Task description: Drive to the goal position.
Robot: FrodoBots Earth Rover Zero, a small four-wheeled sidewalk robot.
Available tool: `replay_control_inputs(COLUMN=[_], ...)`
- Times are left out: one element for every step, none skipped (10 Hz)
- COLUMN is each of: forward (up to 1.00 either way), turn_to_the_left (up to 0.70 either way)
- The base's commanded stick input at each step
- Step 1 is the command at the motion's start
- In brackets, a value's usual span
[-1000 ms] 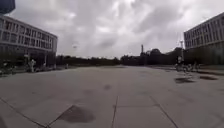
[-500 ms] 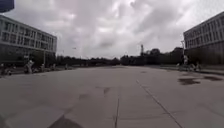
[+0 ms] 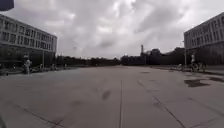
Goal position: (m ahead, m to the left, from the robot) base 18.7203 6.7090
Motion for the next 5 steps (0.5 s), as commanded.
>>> replay_control_inputs(forward=[0.7, 0.7, 0.7, 0.7, 0.7], turn_to_the_left=[0.0, 0.0, 0.0, -0.14, -0.25])
